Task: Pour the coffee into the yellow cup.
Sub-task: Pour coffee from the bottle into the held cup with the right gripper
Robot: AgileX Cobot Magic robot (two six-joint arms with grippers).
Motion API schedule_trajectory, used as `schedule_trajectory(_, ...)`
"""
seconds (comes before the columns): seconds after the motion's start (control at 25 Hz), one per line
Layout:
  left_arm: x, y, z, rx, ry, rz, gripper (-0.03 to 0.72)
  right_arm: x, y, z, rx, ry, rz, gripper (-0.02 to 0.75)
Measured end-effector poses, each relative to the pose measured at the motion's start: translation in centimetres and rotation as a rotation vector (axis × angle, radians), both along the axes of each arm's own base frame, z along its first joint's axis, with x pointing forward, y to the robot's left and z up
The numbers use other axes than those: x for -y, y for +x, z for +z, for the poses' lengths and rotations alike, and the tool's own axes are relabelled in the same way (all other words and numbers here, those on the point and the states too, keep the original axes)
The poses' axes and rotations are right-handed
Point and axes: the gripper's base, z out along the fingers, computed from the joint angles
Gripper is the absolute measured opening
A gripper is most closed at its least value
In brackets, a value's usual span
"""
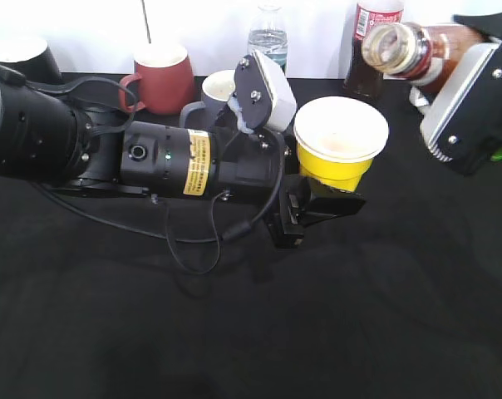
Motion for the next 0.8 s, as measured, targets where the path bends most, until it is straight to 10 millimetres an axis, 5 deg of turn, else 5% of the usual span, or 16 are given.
schedule_trajectory(0.8, 0.07, 0.06, 0.26, -0.028, -0.034, 0.015, 0.447, 0.25, 0.08, -0.02, 0.064, -0.211, -0.020, 0.537)
